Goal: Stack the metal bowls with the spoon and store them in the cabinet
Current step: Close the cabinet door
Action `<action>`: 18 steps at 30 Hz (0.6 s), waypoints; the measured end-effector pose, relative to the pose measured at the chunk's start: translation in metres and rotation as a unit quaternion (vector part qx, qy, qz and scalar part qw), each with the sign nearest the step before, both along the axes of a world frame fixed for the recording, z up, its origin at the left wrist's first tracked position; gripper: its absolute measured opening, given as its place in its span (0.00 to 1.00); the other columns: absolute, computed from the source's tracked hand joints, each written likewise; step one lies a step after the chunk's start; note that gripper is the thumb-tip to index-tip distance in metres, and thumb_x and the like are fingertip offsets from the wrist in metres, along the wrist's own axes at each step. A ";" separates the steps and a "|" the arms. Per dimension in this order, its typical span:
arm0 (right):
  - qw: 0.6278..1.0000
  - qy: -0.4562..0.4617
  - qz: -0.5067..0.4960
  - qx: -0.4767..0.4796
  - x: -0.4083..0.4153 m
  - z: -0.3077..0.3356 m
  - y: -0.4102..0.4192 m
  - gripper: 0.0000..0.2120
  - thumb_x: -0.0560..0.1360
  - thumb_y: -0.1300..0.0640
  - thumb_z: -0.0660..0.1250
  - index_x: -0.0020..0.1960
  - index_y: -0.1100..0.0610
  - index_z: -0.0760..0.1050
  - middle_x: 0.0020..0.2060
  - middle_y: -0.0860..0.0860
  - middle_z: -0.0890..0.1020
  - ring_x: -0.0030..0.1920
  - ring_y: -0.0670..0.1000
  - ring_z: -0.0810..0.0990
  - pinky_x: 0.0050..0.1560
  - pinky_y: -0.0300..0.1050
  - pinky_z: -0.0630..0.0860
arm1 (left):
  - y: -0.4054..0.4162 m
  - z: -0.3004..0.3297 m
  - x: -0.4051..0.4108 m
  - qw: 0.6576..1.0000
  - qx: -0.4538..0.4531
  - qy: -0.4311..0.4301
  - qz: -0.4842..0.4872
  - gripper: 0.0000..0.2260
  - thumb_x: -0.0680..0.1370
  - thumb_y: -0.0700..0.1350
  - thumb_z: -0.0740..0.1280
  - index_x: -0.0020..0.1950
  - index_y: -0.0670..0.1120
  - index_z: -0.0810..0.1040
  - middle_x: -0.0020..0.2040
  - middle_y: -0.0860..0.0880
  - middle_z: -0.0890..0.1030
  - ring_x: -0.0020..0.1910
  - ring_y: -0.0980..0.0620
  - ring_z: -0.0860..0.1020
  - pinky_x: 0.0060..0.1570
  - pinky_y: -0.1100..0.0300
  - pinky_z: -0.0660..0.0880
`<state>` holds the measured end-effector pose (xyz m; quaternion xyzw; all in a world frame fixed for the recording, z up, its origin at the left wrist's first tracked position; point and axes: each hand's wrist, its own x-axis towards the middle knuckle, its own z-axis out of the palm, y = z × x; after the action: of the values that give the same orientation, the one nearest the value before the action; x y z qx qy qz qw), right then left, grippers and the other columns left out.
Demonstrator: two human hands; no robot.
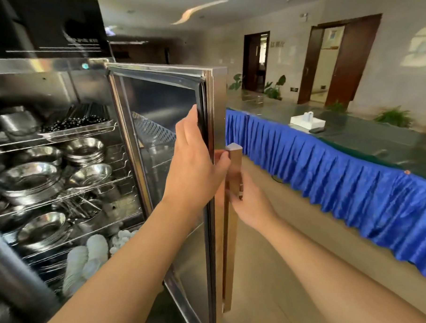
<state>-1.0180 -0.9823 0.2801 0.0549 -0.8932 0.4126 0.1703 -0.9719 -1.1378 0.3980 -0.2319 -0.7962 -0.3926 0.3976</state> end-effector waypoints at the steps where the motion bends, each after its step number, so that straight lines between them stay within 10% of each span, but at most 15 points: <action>1: 1.000 0.005 0.004 0.002 0.001 -0.003 -0.001 0.23 0.79 0.46 0.69 0.71 0.38 0.65 0.59 0.38 0.80 0.57 0.44 0.81 0.56 0.48 0.80 | -0.003 0.000 0.002 1.000 0.001 0.001 0.002 0.40 0.72 0.41 0.74 0.79 0.46 0.56 0.65 0.51 0.66 0.61 0.55 0.74 0.53 0.68 0.76; 6: 0.999 0.010 0.046 0.002 0.018 -0.008 -0.021 0.21 0.76 0.42 0.70 0.65 0.34 0.64 0.52 0.33 0.79 0.50 0.37 0.79 0.48 0.39 0.77 | -0.035 -0.001 0.024 0.999 0.011 -0.008 0.030 0.41 0.69 0.43 0.75 0.78 0.47 0.57 0.63 0.56 0.64 0.54 0.67 0.75 0.48 0.74 0.73; 12: 0.993 0.010 0.119 0.001 0.040 -0.001 -0.061 0.21 0.72 0.39 0.70 0.61 0.33 0.64 0.50 0.32 0.80 0.50 0.31 0.79 0.46 0.36 0.78 | -0.086 0.002 0.057 0.996 0.023 -0.026 0.079 0.44 0.68 0.48 0.74 0.79 0.48 0.55 0.67 0.49 0.68 0.60 0.50 0.76 0.50 0.49 0.80; 18: 0.979 -0.001 0.202 0.029 0.047 0.004 -0.121 0.26 0.73 0.40 0.71 0.67 0.43 0.66 0.59 0.43 0.82 0.56 0.45 0.82 0.55 0.45 0.81 | -0.148 -0.002 0.079 0.988 0.000 -0.025 0.152 0.46 0.70 0.45 0.72 0.82 0.46 0.50 0.66 0.48 0.69 0.58 0.64 0.71 0.49 0.65 0.75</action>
<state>-0.9705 -1.1031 0.2840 0.2391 -0.8753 0.4124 0.0810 -0.8927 -1.2856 0.3962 -0.0985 -0.8318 -0.3336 0.4326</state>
